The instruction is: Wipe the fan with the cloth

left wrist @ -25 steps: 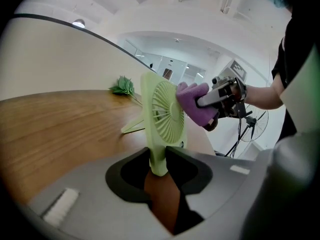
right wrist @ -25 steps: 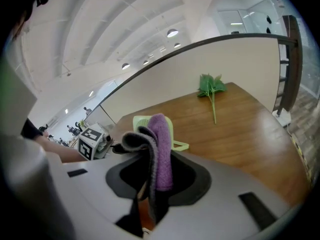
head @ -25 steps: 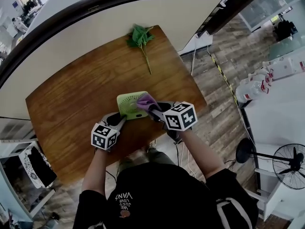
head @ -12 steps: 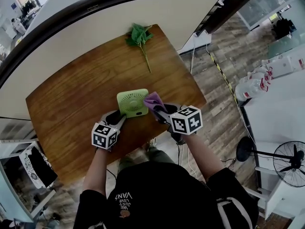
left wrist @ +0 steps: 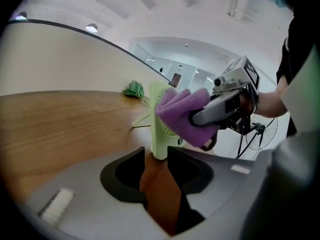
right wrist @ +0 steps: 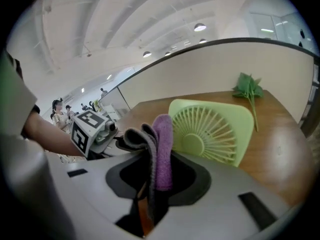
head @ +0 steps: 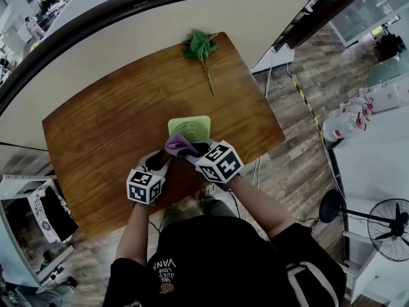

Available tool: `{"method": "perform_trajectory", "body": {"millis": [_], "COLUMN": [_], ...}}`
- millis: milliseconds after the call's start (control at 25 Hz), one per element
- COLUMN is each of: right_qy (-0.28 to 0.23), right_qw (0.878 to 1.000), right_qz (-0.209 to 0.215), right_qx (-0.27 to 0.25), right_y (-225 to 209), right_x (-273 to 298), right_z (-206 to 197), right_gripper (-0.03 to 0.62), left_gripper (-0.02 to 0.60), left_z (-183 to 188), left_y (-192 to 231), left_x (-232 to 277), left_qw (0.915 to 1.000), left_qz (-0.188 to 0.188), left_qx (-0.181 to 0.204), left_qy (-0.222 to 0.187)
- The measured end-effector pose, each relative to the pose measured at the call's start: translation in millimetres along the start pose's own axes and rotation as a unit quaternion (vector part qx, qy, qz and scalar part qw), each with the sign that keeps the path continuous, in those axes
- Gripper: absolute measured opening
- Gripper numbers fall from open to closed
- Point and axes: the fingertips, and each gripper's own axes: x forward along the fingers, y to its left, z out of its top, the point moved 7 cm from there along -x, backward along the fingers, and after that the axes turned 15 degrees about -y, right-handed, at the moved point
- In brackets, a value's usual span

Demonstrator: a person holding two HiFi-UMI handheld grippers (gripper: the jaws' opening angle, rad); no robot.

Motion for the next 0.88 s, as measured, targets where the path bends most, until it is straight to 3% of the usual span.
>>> {"method": "perform_trajectory", "body": {"millis": [360, 880], "right_qy": [0.027, 0.027], "right_qw": [0.999, 0.997], "right_qz": [-0.011, -0.072], "right_qx": [-0.028, 0.033], "right_y": [-8.0, -55.7], "right_x": [15.7, -50.0], "right_z": [-6.9, -31.7], "right_gripper": [0.100, 0.101], "left_gripper": [0.132, 0.132], "left_z": [-6.2, -7.9], "left_y": [-2.4, -10.6], "left_x": [-12.3, 3.7], "left_qw": [0.9998, 0.9999], "left_qz": [0.011, 0.002], "left_qx": [-0.014, -0.017], "left_qy": [-0.006, -0.001]}}
